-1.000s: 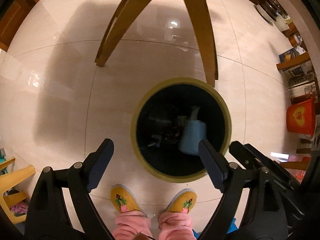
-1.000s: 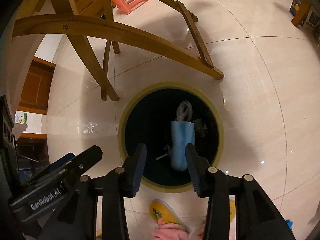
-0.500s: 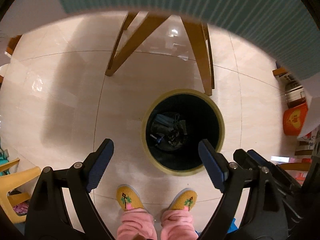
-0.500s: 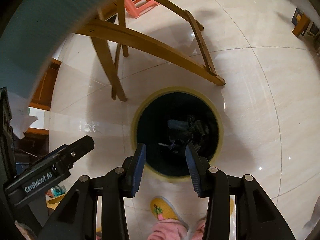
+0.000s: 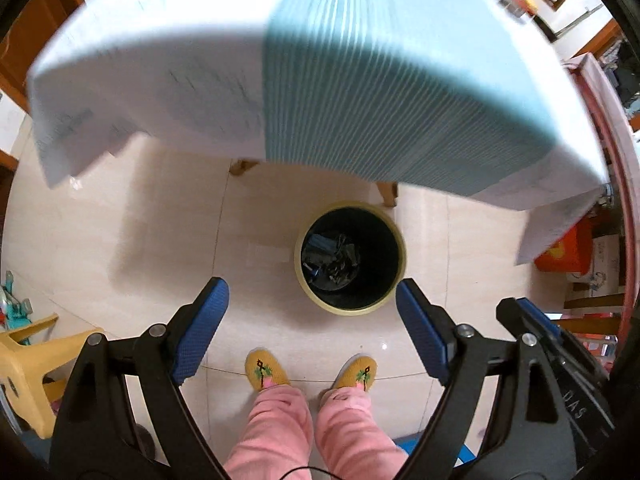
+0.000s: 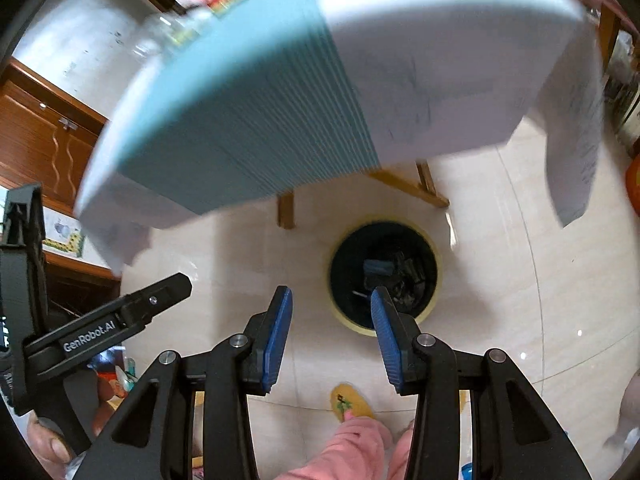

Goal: Collect trash
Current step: 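Move both tools back up to the table, then grasp the yellow packet with the left tool while the right tool grasps the earplug box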

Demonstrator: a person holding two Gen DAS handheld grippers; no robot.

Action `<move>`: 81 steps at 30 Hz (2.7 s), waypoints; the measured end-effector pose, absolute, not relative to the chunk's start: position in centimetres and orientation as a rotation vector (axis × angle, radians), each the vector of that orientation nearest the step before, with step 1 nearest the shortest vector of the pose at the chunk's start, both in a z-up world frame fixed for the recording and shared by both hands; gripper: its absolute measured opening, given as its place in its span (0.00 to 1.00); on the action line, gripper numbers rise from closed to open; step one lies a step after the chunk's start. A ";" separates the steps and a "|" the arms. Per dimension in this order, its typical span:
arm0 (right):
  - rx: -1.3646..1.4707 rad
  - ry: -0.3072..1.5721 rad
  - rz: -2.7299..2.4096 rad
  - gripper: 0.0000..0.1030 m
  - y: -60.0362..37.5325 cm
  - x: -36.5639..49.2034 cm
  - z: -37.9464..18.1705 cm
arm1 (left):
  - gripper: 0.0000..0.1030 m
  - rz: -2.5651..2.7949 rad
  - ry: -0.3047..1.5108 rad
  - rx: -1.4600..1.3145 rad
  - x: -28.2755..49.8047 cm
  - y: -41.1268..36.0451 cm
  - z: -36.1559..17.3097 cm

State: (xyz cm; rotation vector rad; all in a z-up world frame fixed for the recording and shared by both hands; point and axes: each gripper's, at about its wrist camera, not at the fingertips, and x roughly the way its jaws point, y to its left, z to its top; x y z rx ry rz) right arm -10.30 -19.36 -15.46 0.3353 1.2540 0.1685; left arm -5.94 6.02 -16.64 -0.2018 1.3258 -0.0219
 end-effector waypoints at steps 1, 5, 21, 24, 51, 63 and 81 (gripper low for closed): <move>0.330 1.236 0.175 0.40 -19.1 -10.5 -13.5 | 0.81 -0.032 1.310 -0.201 -6.1 6.4 -15.0; 0.315 1.161 0.198 0.40 -17.9 -10.8 -6.8 | 0.81 -0.084 1.235 -0.184 -6.7 7.4 -7.8; 0.246 0.806 0.178 0.46 -15.8 -9.6 13.5 | 0.81 -0.251 0.927 -0.120 -3.6 8.5 11.6; 0.239 0.774 0.162 0.47 -16.5 -8.7 15.0 | 0.81 -0.247 0.906 -0.115 -2.1 8.1 12.9; 0.062 1.086 0.228 0.83 -29.9 34.3 -3.7 | 0.78 -0.174 1.150 -0.003 36.6 -4.7 0.5; -0.097 1.156 0.238 0.60 -27.3 40.1 -11.9 | 0.78 -0.102 1.311 0.056 42.8 -4.5 -7.9; -0.010 1.181 0.306 0.58 -29.0 40.8 -11.2 | 0.49 -0.112 1.440 0.111 48.0 -5.6 -12.7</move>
